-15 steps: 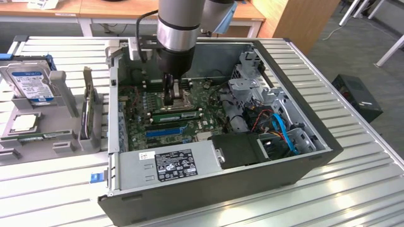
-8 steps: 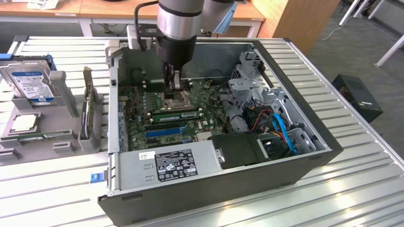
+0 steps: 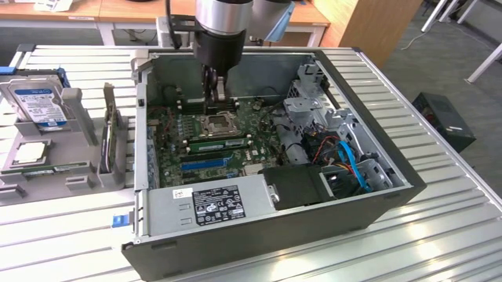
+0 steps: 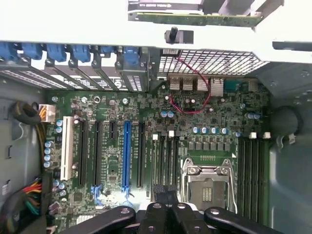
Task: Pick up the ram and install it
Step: 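Press down the ram until it locks into place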
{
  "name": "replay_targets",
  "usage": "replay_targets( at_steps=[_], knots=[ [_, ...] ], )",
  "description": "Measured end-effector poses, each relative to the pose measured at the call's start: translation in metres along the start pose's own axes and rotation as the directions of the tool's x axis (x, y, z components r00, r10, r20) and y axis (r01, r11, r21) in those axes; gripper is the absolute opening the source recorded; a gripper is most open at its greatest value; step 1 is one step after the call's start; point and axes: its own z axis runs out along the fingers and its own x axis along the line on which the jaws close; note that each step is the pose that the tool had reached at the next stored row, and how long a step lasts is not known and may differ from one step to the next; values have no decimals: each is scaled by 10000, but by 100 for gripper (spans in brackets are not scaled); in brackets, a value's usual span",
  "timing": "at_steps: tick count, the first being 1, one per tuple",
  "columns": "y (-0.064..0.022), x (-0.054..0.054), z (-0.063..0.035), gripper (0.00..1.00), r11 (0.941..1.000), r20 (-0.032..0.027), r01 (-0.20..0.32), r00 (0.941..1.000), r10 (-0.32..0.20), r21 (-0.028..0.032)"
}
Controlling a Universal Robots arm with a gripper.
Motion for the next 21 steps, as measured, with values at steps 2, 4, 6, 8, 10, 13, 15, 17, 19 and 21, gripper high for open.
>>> replay_targets(
  at_steps=[2,4,6,8,10,13,15,17,19,21],
  knots=[
    [2,-1,-42,10,10000,-2,1,10000,-1,0],
    [4,-2,-81,10,10000,-3,0,10000,0,0],
    [6,-3,-118,10,10000,-3,0,10000,0,0],
    [8,-4,-152,10,10000,-4,0,10000,0,1],
    [9,-5,-187,10,10000,-3,0,10000,0,1],
    [12,-7,-241,10,10000,-5,0,10000,0,0],
    [14,-8,-274,10,10000,-5,0,10000,0,0],
    [15,-8,-291,10,10000,-4,0,10000,0,1],
    [15,-8,-291,10,10000,-3,0,10000,0,1],
    [15,-9,-292,10,10000,-4,0,10000,0,0]
  ],
)
